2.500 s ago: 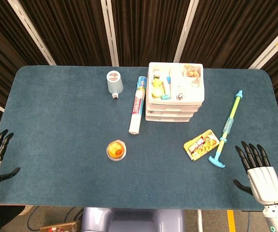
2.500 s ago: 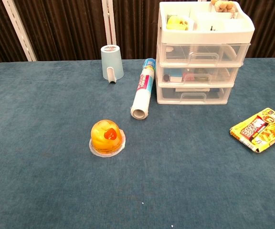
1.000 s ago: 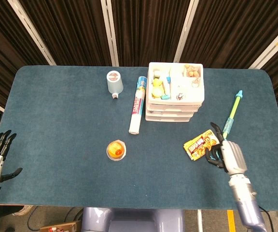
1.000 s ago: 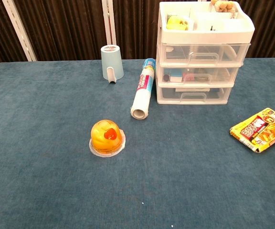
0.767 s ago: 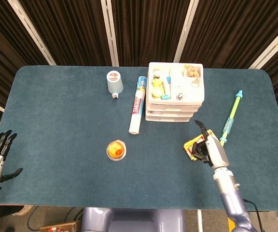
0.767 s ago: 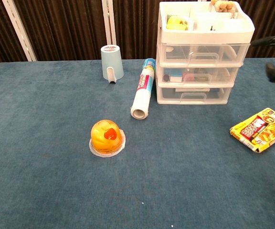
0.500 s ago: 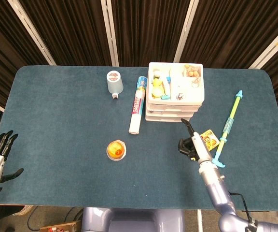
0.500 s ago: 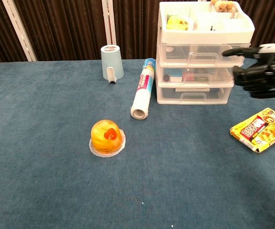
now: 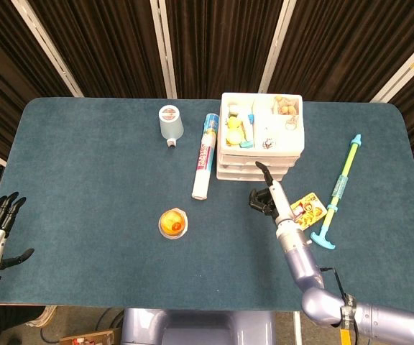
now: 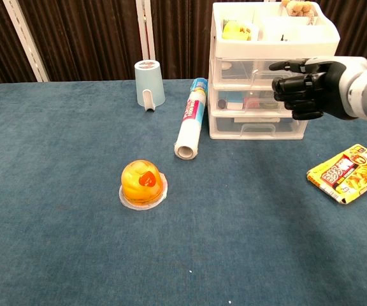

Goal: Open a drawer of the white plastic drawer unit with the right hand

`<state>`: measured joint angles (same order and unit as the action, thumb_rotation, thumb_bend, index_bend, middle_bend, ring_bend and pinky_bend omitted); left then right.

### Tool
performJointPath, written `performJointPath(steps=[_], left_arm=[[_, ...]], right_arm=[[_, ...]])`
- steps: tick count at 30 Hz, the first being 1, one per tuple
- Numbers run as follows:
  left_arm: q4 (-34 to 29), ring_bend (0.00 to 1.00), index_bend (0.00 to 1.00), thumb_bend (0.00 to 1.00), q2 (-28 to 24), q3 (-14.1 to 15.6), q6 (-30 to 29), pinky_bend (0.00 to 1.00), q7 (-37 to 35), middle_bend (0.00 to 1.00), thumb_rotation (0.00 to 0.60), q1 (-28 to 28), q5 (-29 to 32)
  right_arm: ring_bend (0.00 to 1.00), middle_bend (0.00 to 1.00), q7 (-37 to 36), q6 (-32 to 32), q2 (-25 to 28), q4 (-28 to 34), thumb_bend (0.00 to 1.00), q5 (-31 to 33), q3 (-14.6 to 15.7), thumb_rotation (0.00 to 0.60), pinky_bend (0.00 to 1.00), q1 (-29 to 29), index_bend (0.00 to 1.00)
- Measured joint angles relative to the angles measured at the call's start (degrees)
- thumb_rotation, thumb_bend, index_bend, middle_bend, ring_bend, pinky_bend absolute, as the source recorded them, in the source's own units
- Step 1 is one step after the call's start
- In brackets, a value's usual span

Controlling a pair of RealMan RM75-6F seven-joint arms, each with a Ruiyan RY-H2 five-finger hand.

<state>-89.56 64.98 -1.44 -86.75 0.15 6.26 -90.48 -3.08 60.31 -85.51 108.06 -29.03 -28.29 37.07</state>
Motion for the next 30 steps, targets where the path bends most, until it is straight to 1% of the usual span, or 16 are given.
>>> performJointPath(steps=[4,10,15,24,27,29,30], left_arm=[[0.25,0.00,0.00,0.05,0.13,-0.04,-0.09,0.09,-0.28,0.00,0.600,0.08,-0.13],[0.24,0.00,0.00,0.05,0.10,-0.08,0.03,0.09,-0.65,0.00,0.600,0.13,0.11],[0.19,0.00,0.00,0.05,-0.02,-0.07,0.08,0.09,-0.97,0.00,0.600,0.13,0.22],[-0.02,0.00,0.00,0.05,-0.15,-0.01,0.51,0.09,-1.14,0.00,0.600,0.22,0.54],[-0.12,0.00,0.00,0.05,-0.19,0.05,0.67,0.09,-1.14,0.00,0.600,0.24,0.62],[-0.17,0.00,0.00,0.05,-0.22,0.07,0.86,0.09,-1.14,0.00,0.600,0.28,0.75],[-0.21,0.00,0.00,0.05,-0.24,0.08,0.96,0.09,-1.15,0.00,0.600,0.30,0.81]], right_arm=[[0.98,0.97,-1.33,-0.52,-1.71,-2.24,0.74,0.57,-0.21,0.600,1.00,0.67,0.00],[0.98,0.97,-2.48,-0.38,-3.86,-3.93,0.74,0.60,0.08,0.600,1.00,1.17,0.00],[0.98,0.97,-3.09,-0.63,-4.79,-5.57,0.74,0.77,0.34,0.600,1.00,1.29,0.00],[0.98,0.97,-4.70,-2.06,-5.37,-7.90,0.74,2.78,-2.13,0.600,1.00,2.17,0.00],[0.98,0.97,-5.32,-2.52,-5.45,-8.34,0.75,3.21,-2.63,0.600,1.00,2.30,0.06],[0.98,0.97,-5.72,-3.04,-5.43,-8.42,0.75,3.66,-2.91,0.600,1.00,2.33,0.15],[0.98,0.97,-5.86,-3.25,-5.42,-8.45,0.75,3.86,-2.99,0.600,1.00,2.35,0.18]])
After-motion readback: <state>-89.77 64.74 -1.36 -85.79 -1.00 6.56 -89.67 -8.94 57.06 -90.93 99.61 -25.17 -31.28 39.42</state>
